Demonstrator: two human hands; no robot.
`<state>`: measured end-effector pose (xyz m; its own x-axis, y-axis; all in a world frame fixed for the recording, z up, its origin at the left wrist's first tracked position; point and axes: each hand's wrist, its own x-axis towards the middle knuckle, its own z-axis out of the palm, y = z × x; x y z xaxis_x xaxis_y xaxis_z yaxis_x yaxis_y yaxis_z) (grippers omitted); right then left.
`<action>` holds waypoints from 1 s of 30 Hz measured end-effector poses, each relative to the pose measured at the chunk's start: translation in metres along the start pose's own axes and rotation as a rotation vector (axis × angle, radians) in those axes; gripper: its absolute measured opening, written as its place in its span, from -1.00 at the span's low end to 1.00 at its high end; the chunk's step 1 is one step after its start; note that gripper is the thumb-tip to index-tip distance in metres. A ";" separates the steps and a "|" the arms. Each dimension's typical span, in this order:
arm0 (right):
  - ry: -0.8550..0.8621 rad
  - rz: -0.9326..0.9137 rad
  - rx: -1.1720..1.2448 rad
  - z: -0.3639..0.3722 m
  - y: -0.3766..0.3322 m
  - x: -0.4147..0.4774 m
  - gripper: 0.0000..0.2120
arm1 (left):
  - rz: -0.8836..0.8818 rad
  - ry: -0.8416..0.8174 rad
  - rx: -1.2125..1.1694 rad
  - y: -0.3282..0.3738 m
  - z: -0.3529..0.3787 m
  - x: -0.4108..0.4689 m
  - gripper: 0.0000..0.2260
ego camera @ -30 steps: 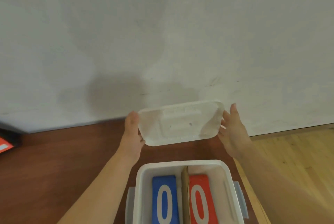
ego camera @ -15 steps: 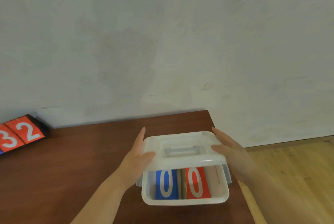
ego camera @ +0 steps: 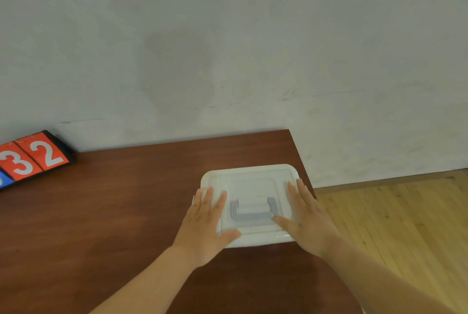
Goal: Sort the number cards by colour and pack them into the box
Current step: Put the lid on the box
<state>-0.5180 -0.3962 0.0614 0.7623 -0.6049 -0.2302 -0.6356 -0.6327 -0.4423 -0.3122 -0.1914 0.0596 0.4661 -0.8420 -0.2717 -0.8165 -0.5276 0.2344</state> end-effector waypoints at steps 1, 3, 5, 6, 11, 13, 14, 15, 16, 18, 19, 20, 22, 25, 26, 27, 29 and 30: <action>0.006 -0.004 0.000 0.000 0.000 0.000 -0.13 | -0.001 -0.008 0.008 0.000 0.000 0.000 -0.16; 0.013 0.003 -0.002 0.002 0.002 0.001 -0.15 | -0.004 -0.021 0.020 -0.001 0.001 0.001 -0.19; 0.016 0.016 0.003 0.002 0.001 0.000 -0.18 | -0.002 -0.039 0.028 0.000 0.000 0.001 -0.22; 0.027 0.033 0.016 0.003 0.001 0.000 -0.19 | -0.004 -0.045 0.027 0.000 -0.001 0.001 -0.22; 0.068 0.228 0.336 0.009 -0.002 -0.002 -0.10 | -0.011 -0.051 0.017 -0.002 0.002 0.003 -0.23; 0.064 0.257 0.476 0.012 0.001 -0.001 -0.04 | -0.015 -0.054 0.007 -0.002 0.003 0.003 -0.23; 0.072 0.254 0.507 0.014 0.002 -0.001 -0.03 | -0.017 -0.055 0.005 -0.002 0.003 0.003 -0.23; 0.083 0.260 0.523 0.016 0.004 0.000 -0.01 | -0.017 -0.056 0.006 -0.002 0.003 0.003 -0.23; 0.109 0.270 0.541 0.018 0.004 0.000 -0.01 | -0.018 -0.056 0.008 -0.002 0.003 0.003 -0.23; 0.194 0.292 0.563 0.019 0.000 -0.003 -0.04 | -0.022 -0.055 0.009 -0.002 0.004 0.003 -0.23; 0.254 0.283 0.548 0.020 -0.002 -0.007 -0.11 | -0.025 -0.054 0.008 -0.002 0.004 0.003 -0.23; 0.316 0.255 0.514 0.021 -0.005 -0.010 -0.20 | -0.027 -0.053 0.005 -0.001 0.004 0.003 -0.23; 0.392 0.195 0.413 0.021 -0.009 -0.016 -0.37 | -0.026 -0.054 0.003 -0.001 0.004 0.003 -0.24; 0.419 0.184 0.352 0.022 -0.010 -0.016 -0.48 | -0.024 -0.053 0.015 -0.001 0.004 0.003 -0.24; 0.426 0.186 0.341 0.023 -0.009 -0.016 -0.51 | -0.026 -0.052 0.018 -0.002 0.005 0.003 -0.24; 0.422 0.197 0.337 0.023 -0.009 -0.016 -0.54 | -0.030 -0.051 0.018 -0.002 0.005 0.003 -0.24; 0.411 0.223 0.349 0.024 -0.008 -0.016 -0.55 | -0.036 -0.056 0.011 -0.002 0.007 0.005 -0.24; 0.404 0.227 0.358 0.025 -0.008 -0.016 -0.54 | -0.037 -0.060 0.005 -0.003 0.007 0.005 -0.24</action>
<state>-0.5224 -0.3695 0.0468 0.4603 -0.8870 -0.0361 -0.6437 -0.3055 -0.7017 -0.3102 -0.1934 0.0511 0.4748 -0.8137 -0.3353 -0.8010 -0.5574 0.2184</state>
